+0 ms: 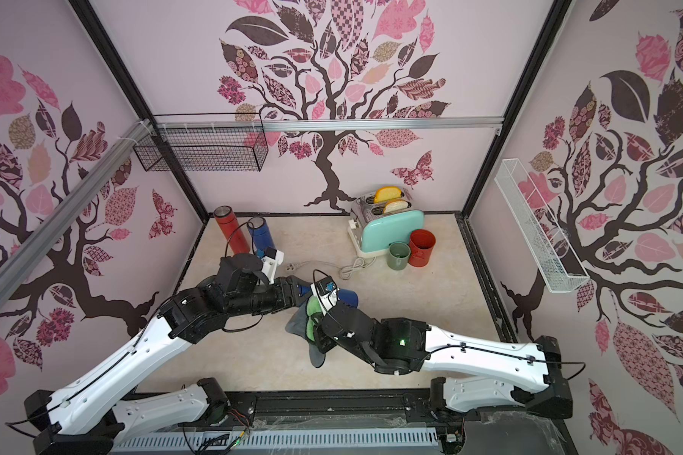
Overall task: Wipe the surface of the thermos
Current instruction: Wipe the dirt from the surface of the thermos.
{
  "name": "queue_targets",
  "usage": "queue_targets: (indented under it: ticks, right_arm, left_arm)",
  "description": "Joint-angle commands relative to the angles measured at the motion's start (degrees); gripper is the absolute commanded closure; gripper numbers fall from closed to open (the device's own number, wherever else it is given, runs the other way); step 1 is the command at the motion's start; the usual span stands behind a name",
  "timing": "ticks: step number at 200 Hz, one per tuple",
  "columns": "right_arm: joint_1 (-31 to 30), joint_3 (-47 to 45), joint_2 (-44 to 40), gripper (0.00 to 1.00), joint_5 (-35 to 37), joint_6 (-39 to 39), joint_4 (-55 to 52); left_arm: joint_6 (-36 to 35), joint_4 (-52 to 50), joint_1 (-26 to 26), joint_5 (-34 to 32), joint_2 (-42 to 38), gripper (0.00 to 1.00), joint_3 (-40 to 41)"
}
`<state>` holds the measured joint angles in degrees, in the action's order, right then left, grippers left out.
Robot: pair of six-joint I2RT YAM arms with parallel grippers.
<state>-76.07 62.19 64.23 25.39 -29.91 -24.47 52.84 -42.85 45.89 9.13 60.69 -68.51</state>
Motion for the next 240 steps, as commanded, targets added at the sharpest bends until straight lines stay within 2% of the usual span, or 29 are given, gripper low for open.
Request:
queue_targets:
  ticks: [1, 44, 75, 97, 121, 146, 179, 208, 240]
  right_arm:
    - [0.8, -3.1, -5.0, 1.0, 8.1, -1.0, -5.0]
    - [2.5, -8.2, -14.1, 1.0, 10.5, -3.3, -13.6]
    - [0.8, -6.2, -9.5, 1.0, 4.0, 3.0, -10.1]
    - [-8.3, -2.3, -2.0, 1.0, 10.6, 6.6, -7.8]
    - [-12.7, 2.0, 4.1, 1.0, 13.4, 9.6, -4.4]
    - [-16.1, 3.9, 5.6, 1.0, 18.4, 13.1, 1.0]
    - [-16.4, 0.8, 3.1, 1.0, 23.8, 14.2, 4.7]
    - [-16.3, -3.7, -2.5, 1.0, 32.6, 10.6, -0.4]
    - [-14.0, -6.8, -10.5, 1.0, 34.4, 3.3, -9.6]
  left_arm:
    - [-0.8, 2.2, 0.4, 1.8, -2.1, 1.0, -3.0]
    - [-0.8, 2.5, 0.4, 1.7, -2.2, 1.0, -2.2]
    - [-0.3, 4.5, 0.4, 2.5, -1.1, 1.0, -1.2]
    - [-0.1, 5.3, 0.3, 3.2, -0.7, 1.0, -1.2]
    - [-0.6, 4.1, 0.4, 2.5, -1.0, 1.0, -1.5]
    - [-0.8, 2.9, 0.3, 1.7, -1.8, 1.0, -1.0]
    - [-0.2, 3.8, 0.3, 2.6, -2.5, 1.0, -0.2]
    - [-0.7, 3.9, 0.3, 3.6, -2.1, 1.0, -0.8]
    - [-0.8, 5.1, 0.3, 4.7, -2.1, 1.0, -0.9]
